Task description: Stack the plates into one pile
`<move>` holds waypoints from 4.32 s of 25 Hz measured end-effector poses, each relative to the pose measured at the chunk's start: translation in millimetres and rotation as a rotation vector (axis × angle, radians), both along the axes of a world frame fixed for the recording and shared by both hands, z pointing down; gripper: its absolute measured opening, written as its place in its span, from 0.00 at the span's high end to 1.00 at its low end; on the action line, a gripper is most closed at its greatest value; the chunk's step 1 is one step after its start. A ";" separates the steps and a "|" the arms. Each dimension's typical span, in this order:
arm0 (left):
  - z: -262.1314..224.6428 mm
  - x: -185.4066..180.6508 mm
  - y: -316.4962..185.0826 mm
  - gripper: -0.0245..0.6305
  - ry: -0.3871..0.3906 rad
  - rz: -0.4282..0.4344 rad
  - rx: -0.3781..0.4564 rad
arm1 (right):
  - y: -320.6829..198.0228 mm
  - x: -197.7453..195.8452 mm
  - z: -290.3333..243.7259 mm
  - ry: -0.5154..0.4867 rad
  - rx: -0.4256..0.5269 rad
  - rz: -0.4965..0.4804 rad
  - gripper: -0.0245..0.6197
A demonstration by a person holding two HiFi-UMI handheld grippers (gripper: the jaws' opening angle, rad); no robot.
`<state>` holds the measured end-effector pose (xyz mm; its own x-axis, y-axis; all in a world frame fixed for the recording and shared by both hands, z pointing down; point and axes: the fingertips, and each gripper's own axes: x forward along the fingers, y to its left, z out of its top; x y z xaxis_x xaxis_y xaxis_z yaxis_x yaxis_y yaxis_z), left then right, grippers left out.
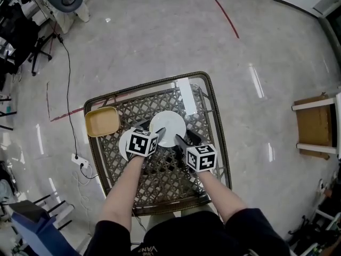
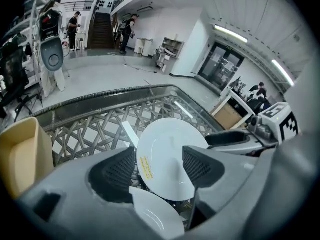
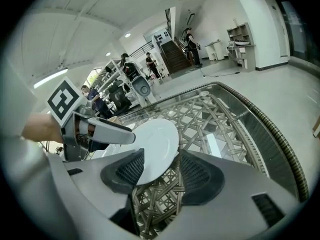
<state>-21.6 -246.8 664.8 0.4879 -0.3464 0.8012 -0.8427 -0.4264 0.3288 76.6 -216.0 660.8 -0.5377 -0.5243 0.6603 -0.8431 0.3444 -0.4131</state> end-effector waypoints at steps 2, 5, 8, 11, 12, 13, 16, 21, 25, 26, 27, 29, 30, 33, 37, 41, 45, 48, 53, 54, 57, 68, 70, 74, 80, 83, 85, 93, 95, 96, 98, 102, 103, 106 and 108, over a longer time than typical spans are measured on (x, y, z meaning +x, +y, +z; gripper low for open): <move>4.1 1.3 2.1 0.51 0.001 -0.002 -0.028 | -1.0 -3.0 -0.9 -0.006 0.000 -0.007 0.62; 6.6 3.1 1.9 0.51 0.014 -0.014 -0.033 | -2.3 -4.2 -0.3 -0.009 -0.001 -0.004 0.62; 6.1 4.4 2.0 0.51 0.043 -0.032 -0.037 | -2.5 -2.4 0.1 -0.024 -0.004 0.016 0.62; 2.7 8.7 3.1 0.51 0.070 -0.039 -0.035 | -2.4 2.8 -0.1 -0.035 -0.010 0.040 0.62; 0.3 10.1 3.1 0.51 0.078 -0.043 -0.027 | -1.4 4.4 -0.4 -0.031 -0.010 0.040 0.63; -2.8 11.8 3.0 0.51 0.087 -0.047 -0.017 | -0.1 6.2 -1.1 -0.028 -0.010 0.041 0.63; -13.4 17.6 3.6 0.51 0.115 -0.053 0.007 | 2.9 12.3 -5.4 -0.034 -0.007 0.061 0.63; -29.2 19.1 13.2 0.51 0.142 -0.058 0.033 | 8.5 14.3 -20.6 -0.049 0.019 0.078 0.64; -39.8 12.6 25.1 0.51 0.153 -0.073 0.048 | 15.3 9.3 -33.7 -0.051 0.047 0.061 0.64; -42.4 8.7 28.3 0.51 0.154 -0.079 0.051 | 17.2 5.6 -36.8 -0.053 0.052 0.054 0.64; -44.7 3.8 31.9 0.51 0.155 -0.088 0.054 | 19.4 0.9 -39.5 -0.054 0.056 0.045 0.64; -48.6 -8.1 40.6 0.51 0.154 -0.107 0.056 | 24.8 -10.4 -43.4 -0.055 0.060 0.024 0.64; -50.4 -14.6 45.4 0.51 0.153 -0.118 0.056 | 27.7 -16.6 -44.8 -0.055 0.061 0.012 0.64; -55.2 -35.9 59.1 0.51 0.148 -0.155 0.060 | 35.0 -37.3 -47.6 -0.059 0.063 -0.029 0.64; -53.8 -66.2 79.4 0.51 0.138 -0.222 0.056 | 44.9 -67.4 -46.5 -0.061 0.061 -0.098 0.64; -45.0 -96.2 98.8 0.51 0.115 -0.285 0.040 | 54.2 -98.3 -40.5 -0.056 0.053 -0.163 0.64; -34.2 -122.6 107.1 0.51 0.080 -0.340 0.032 | 55.8 -126.4 -32.7 -0.047 0.042 -0.219 0.64; -23.9 -134.5 110.9 0.51 0.052 -0.362 0.025 | 54.7 -139.9 -23.9 -0.030 0.036 -0.255 0.64; -10.5 -141.2 111.0 0.51 0.034 -0.388 0.014 | 53.9 -149.0 -13.3 0.002 0.031 -0.297 0.64; -8.4 -141.5 110.8 0.51 0.032 -0.388 0.011 | 53.7 -149.7 -12.0 0.006 0.029 -0.301 0.64; -3.8 -141.5 111.4 0.51 0.027 -0.391 0.006 | 54.2 -150.6 -8.7 0.017 0.025 -0.311 0.64; -1.9 -141.9 110.2 0.50 -0.018 -0.394 0.054 | 54.3 -146.6 -12.2 0.033 0.063 -0.313 0.62; -5.9 -142.3 110.4 0.50 -0.017 -0.396 0.070 | 55.1 -144.1 -14.8 0.032 0.068 -0.307 0.62; -17.9 -143.8 111.8 0.50 -0.018 -0.413 0.130 | 59.5 -136.4 -21.4 0.030 0.081 -0.287 0.62; -47.3 -140.7 120.0 0.51 0.003 -0.419 0.235 | 72.1 -125.1 -45.6 0.010 0.143 -0.255 0.69; -66.1 -134.6 129.3 0.52 0.032 -0.397 0.281 | 83.2 -119.0 -62.0 0.007 0.184 -0.251 0.76; -79.1 -132.0 137.3 0.59 0.045 -0.383 0.316 | 91.6 -114.7 -72.4 0.004 0.208 -0.244 0.81; -134.1 -135.5 172.7 0.87 0.056 -0.325 0.462 | 122.4 -108.7 -131.6 -0.012 0.332 -0.208 0.95; -146.5 -134.4 185.1 0.90 0.060 -0.312 0.490 | 132.1 -107.4 -148.9 -0.024 0.366 -0.201 0.95; -152.4 -133.7 191.6 0.91 0.064 -0.305 0.503 | 137.1 -106.6 -157.1 -0.030 0.382 -0.197 0.96; -164.8 -132.6 204.7 0.92 0.079 -0.290 0.530 | 147.5 -104.7 -172.0 -0.039 0.414 -0.188 0.96; -190.7 -133.1 234.3 0.93 0.103 -0.255 0.583 | 175.0 -99.4 -195.2 -0.050 0.452 -0.169 0.96; -196.7 -133.4 240.8 0.93 0.105 -0.244 0.597 | 182.0 -98.2 -200.0 -0.052 0.458 -0.164 0.96; -212.6 -134.2 258.1 0.93 0.109 -0.210 0.633 | 200.7 -94.2 -211.9 -0.054 0.476 -0.146 0.96; -220.8 -134.4 269.8 0.93 0.102 -0.184 0.651 | 212.7 -91.6 -217.8 -0.055 0.484 -0.134 0.96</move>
